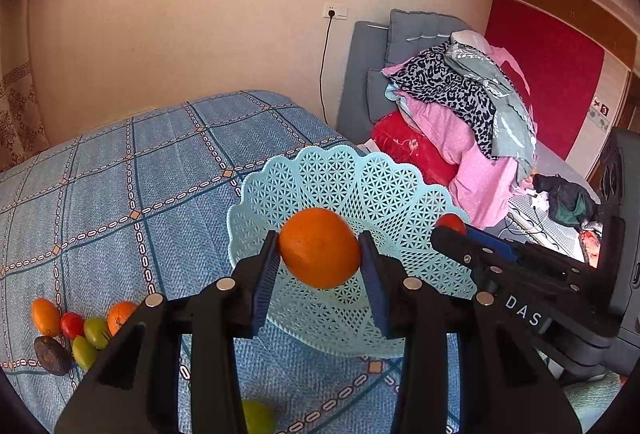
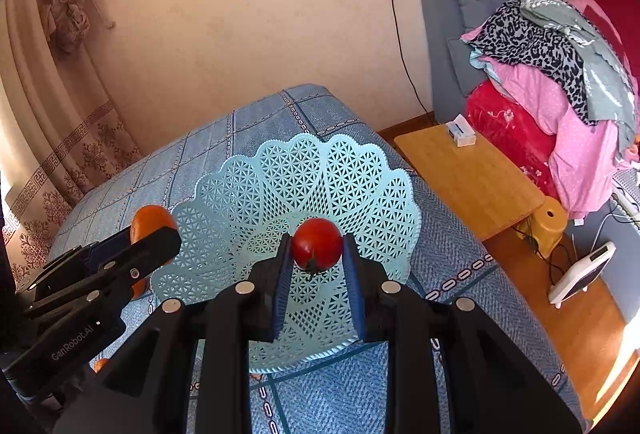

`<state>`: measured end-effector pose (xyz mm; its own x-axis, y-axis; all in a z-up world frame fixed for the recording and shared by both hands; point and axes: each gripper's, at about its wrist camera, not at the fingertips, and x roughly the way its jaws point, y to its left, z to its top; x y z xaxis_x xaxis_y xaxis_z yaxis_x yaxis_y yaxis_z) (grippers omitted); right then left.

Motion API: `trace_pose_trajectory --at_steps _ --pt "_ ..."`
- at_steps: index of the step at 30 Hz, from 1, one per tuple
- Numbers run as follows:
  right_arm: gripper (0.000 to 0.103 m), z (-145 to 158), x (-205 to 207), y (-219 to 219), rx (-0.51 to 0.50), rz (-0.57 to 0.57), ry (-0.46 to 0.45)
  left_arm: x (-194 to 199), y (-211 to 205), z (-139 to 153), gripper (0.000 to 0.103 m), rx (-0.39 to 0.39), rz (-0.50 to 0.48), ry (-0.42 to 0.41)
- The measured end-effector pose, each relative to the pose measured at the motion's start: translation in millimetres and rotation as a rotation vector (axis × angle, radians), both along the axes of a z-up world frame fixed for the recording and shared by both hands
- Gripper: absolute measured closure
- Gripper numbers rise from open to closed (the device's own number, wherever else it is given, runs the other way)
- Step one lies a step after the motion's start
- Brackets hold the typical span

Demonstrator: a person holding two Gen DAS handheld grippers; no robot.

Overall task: Organize fruits
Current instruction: 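Carry the orange and red tomato to the blue basket and release both, then withdraw both tools from the basket back toward the remaining fruits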

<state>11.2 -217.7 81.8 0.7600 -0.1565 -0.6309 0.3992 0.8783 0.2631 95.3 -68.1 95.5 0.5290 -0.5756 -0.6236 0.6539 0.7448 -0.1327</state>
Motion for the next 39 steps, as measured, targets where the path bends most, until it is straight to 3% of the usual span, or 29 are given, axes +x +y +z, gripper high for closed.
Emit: trace_pose_trajectory --at_steps 1,2,3,5,13,17,23,32,39 --pt "0.078 -0.3 -0.2 -1.0 0.003 -0.005 0.0 0.7 -0.3 -1.5 0.061 0.002 0.005 0.002" --pt "0.075 -0.8 -0.7 -2.4 0.008 -0.014 0.001 1.3 -0.4 -3.3 0.052 0.005 0.011 0.003" --pt "0.064 -1.7 -1.1 -4.2 0.018 -0.022 0.003 1.2 0.5 -4.3 0.034 0.0 0.014 -0.001" --pt "0.053 -2.0 -2.4 -7.5 0.023 -0.034 -0.006 -0.5 2.9 -2.3 0.024 -0.011 0.025 -0.026" --pt "0.053 4.7 -7.0 -5.3 0.014 -0.045 -0.028 2.1 17.4 12.0 0.019 -0.019 0.078 -0.034" --pt "0.052 7.9 -8.5 -1.7 0.009 -0.043 -0.038 2.8 29.4 23.3 0.011 -0.016 0.119 -0.062" --pt "0.047 14.1 -11.0 7.6 -0.017 -0.038 -0.054 2.5 48.8 41.0 0.006 -0.027 0.174 -0.093" --pt "0.044 23.3 -13.3 23.5 -0.027 0.01 -0.08 9.1 79.8 60.2 0.005 -0.055 0.233 -0.094" --pt "0.043 29.0 -15.3 52.7 -0.025 0.108 -0.1 10.8 103.0 72.7 0.004 -0.055 0.286 -0.108"
